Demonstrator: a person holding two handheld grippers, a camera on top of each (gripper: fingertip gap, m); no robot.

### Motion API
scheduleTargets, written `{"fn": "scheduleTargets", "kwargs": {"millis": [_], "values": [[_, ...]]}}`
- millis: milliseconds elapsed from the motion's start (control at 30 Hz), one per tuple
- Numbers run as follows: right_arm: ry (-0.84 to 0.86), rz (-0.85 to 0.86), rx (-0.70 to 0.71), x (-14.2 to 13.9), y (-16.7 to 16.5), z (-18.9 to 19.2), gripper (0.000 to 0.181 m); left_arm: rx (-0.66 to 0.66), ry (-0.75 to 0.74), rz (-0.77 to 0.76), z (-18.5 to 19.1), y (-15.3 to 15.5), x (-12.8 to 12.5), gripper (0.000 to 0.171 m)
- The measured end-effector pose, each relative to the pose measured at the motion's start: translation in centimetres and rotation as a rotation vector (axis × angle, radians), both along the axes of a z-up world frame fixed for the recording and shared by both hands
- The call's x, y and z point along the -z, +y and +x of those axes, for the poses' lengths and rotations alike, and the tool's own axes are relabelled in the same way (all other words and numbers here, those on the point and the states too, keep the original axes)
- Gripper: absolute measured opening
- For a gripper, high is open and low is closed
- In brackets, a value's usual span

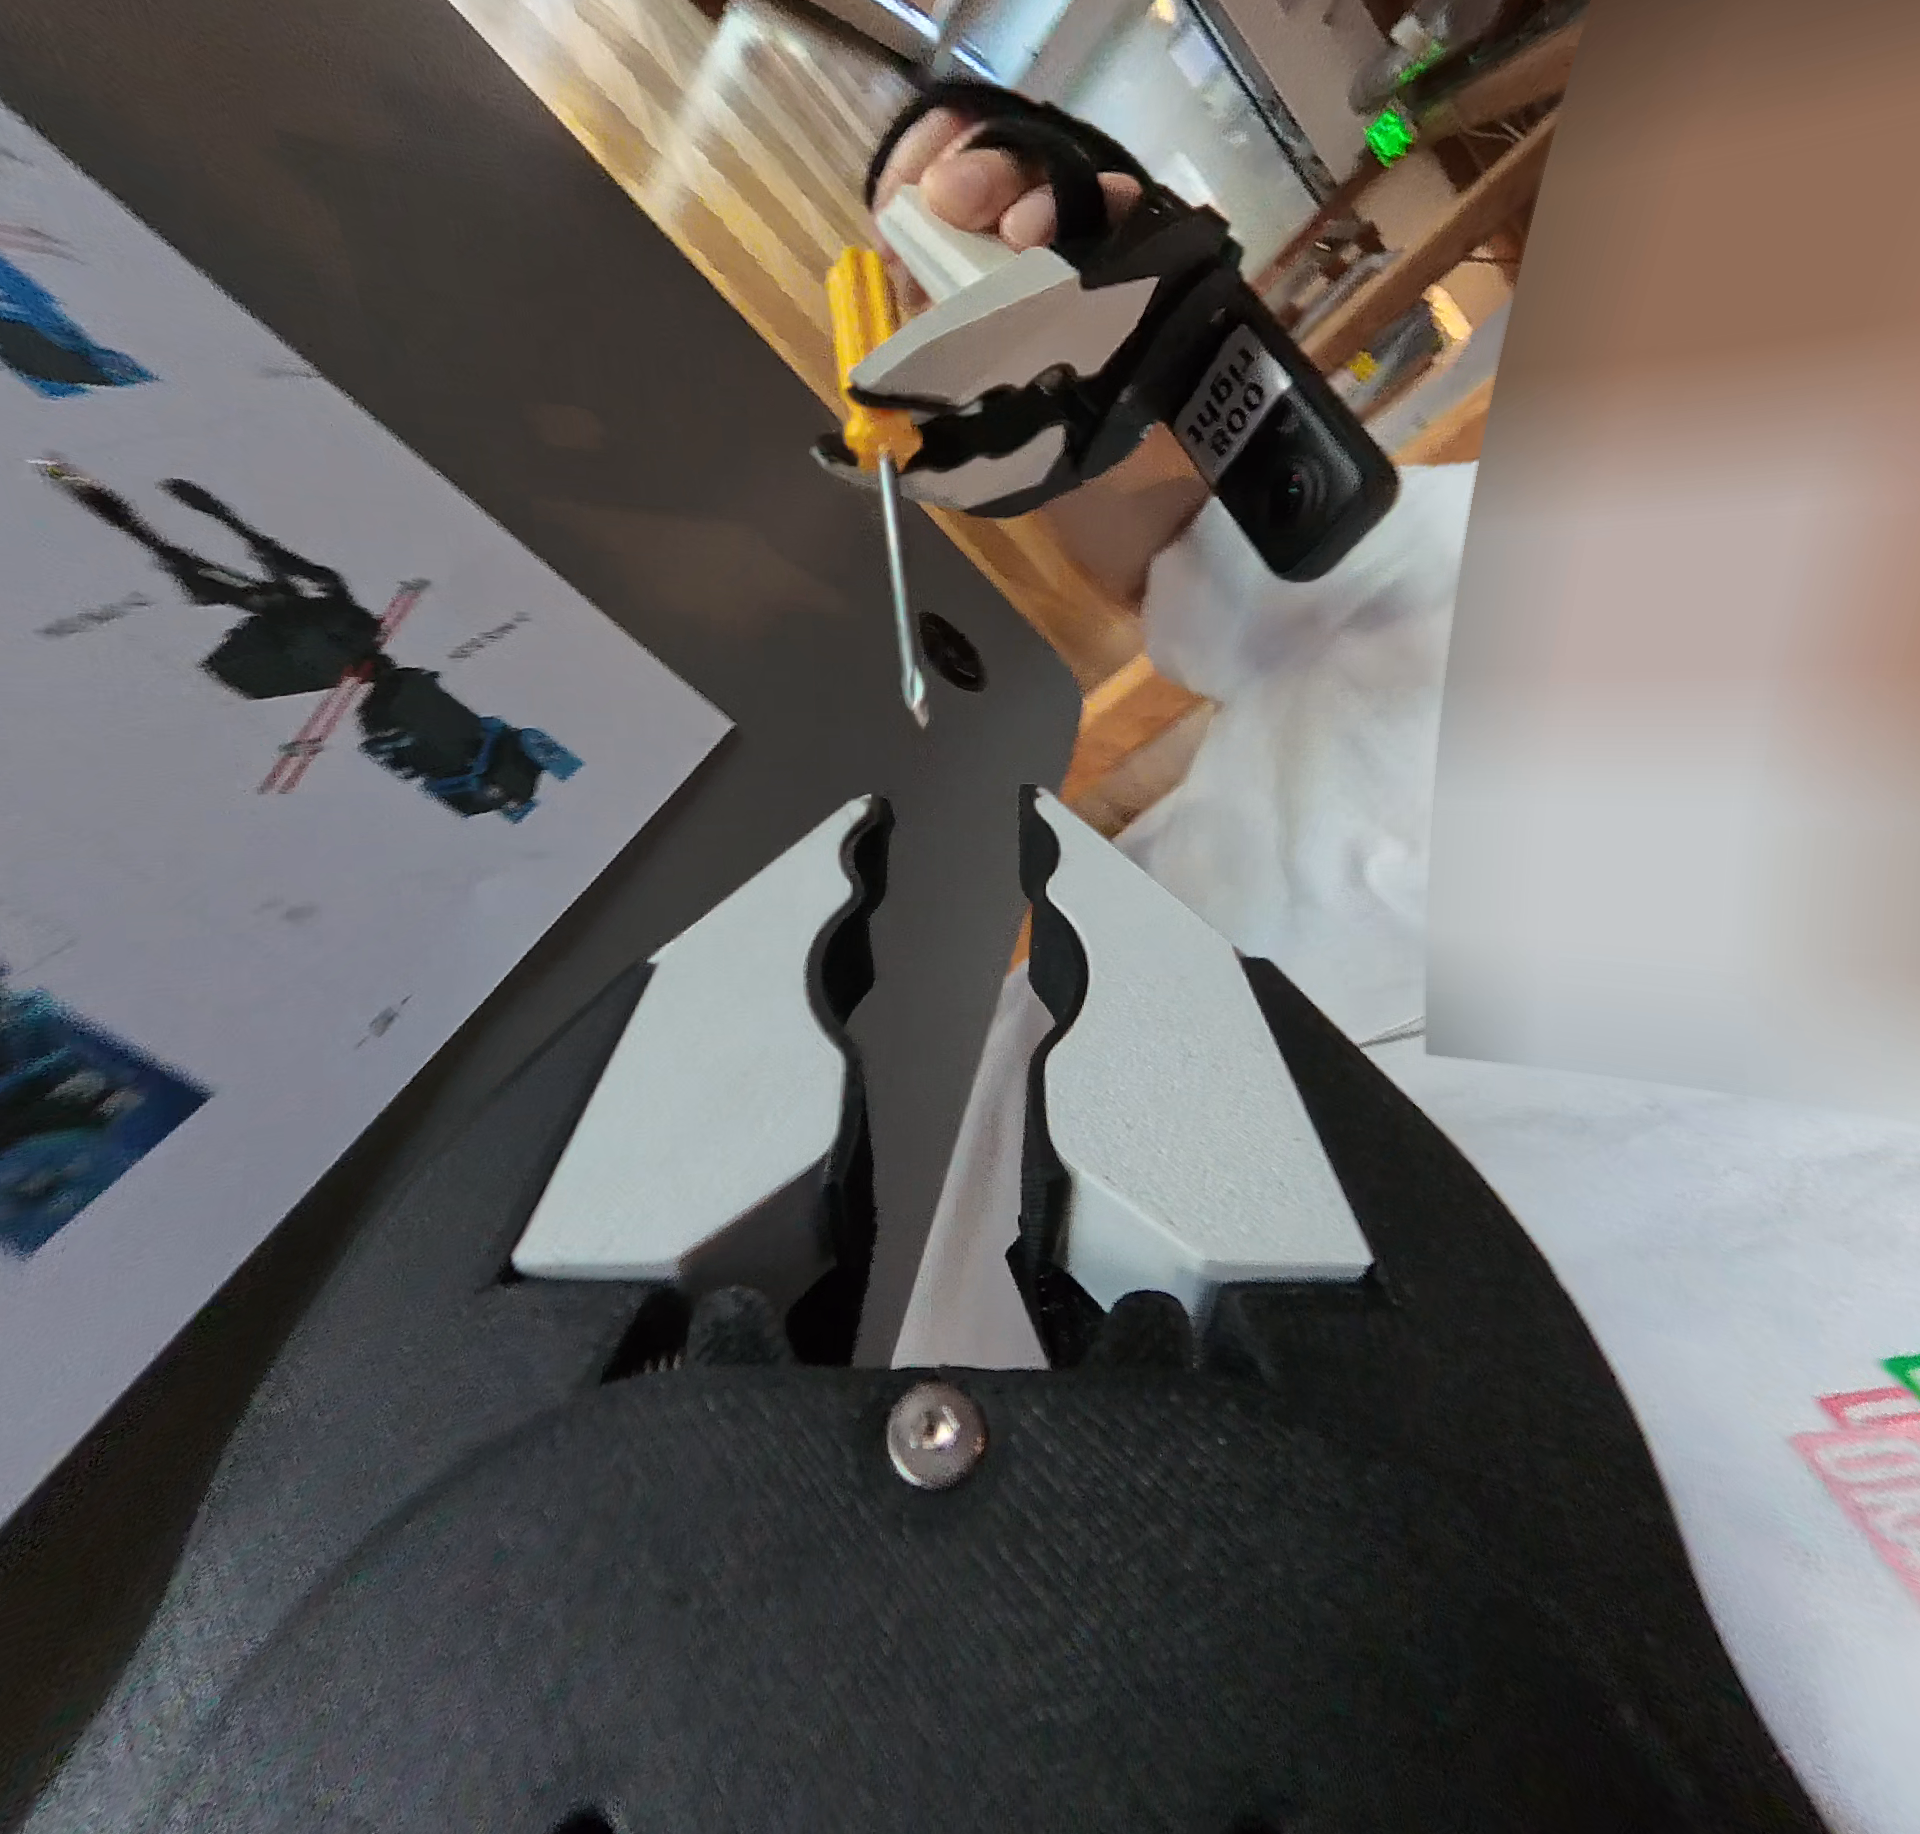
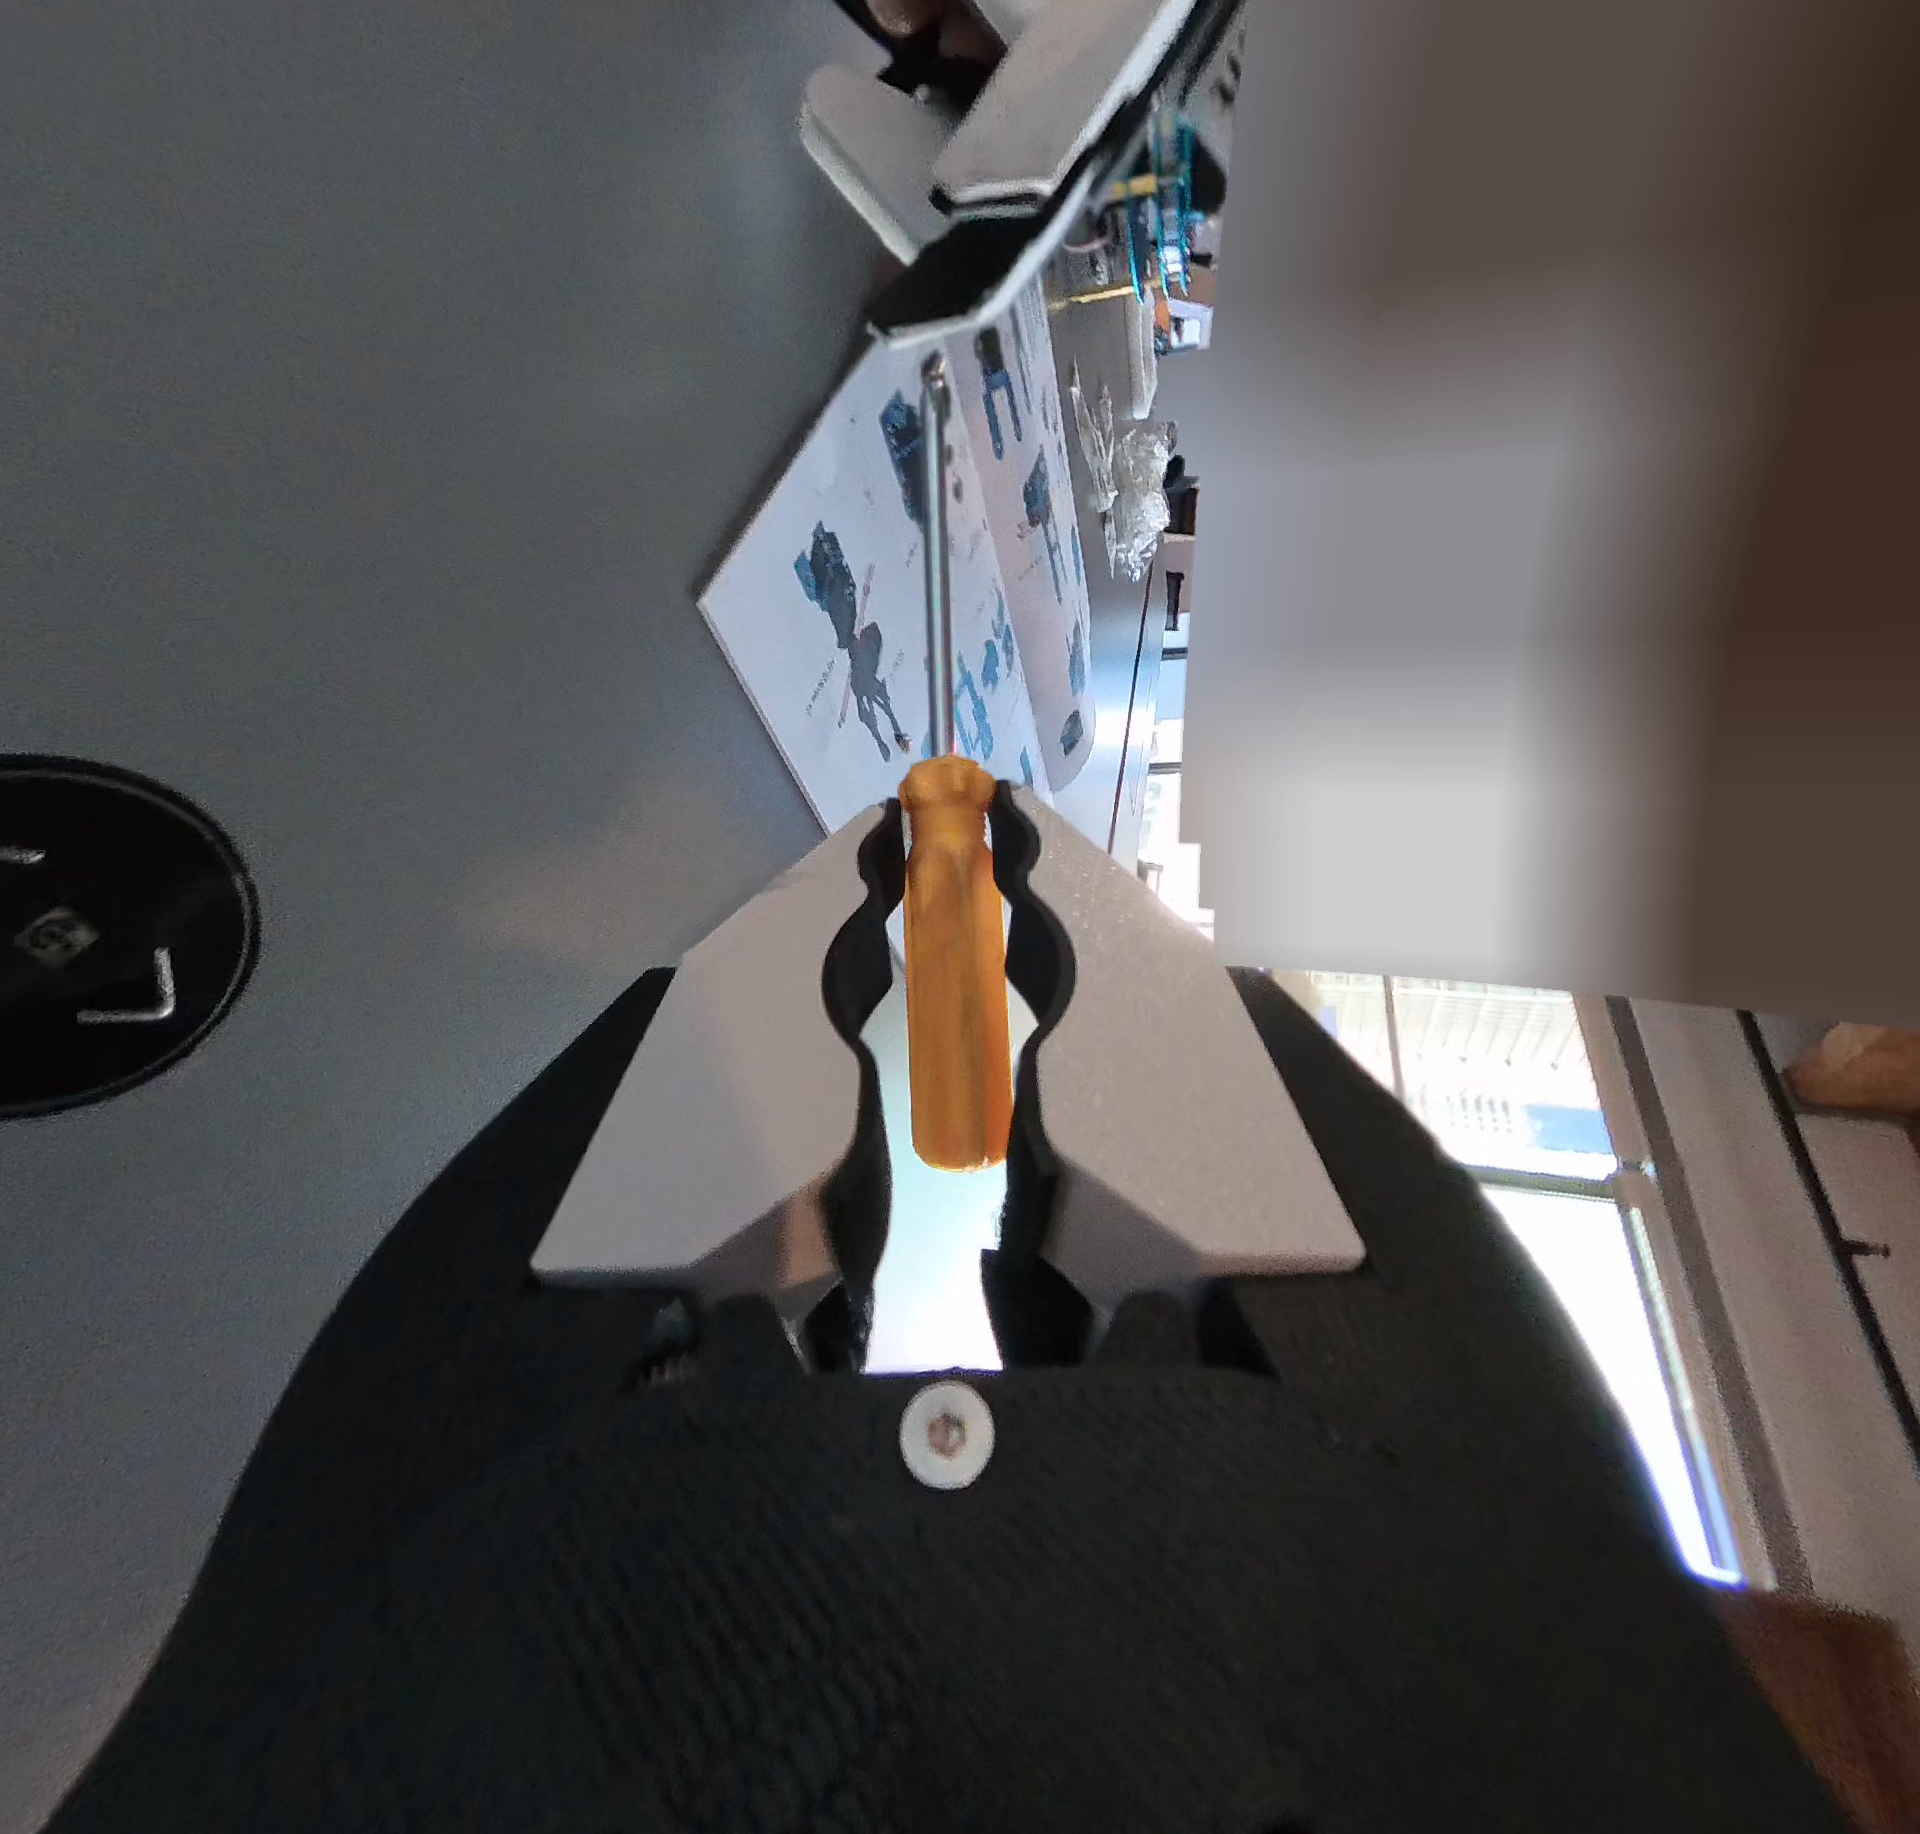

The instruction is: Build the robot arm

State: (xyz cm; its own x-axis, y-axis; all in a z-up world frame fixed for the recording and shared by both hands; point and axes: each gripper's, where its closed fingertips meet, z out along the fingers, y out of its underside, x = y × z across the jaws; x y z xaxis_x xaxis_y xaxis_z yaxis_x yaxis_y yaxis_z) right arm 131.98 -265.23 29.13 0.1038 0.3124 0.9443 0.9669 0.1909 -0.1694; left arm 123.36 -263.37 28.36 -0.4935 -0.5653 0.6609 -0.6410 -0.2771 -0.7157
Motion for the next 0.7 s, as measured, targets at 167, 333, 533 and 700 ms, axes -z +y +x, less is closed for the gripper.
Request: {"fn": "scheduleTargets", "kwargs": {"millis": [167, 333, 533, 700], "values": [[0.085, 0.018, 0.102, -0.2, 1.3, 1.5, 0.015, -0.232, -0.089, 0.146, -1.9, 4.4, 0.1, 0.034], [0.127, 0.063, 0.201, -1.3, 2.7, 2.9, 0.015, -0.36, -0.15, 0.087, -5.6, 8.2, -1.0, 0.035], [0.142, 0.068, 0.289, -2.4, 4.7, 3.1, 0.015, -0.484, -0.218, 0.143, -9.7, 12.8, -1.4, 0.04], [0.097, 0.057, 0.356, -3.0, 6.5, 1.8, 0.015, -0.531, -0.28, 0.173, -12.0, 16.9, -1.7, 0.04]]}}
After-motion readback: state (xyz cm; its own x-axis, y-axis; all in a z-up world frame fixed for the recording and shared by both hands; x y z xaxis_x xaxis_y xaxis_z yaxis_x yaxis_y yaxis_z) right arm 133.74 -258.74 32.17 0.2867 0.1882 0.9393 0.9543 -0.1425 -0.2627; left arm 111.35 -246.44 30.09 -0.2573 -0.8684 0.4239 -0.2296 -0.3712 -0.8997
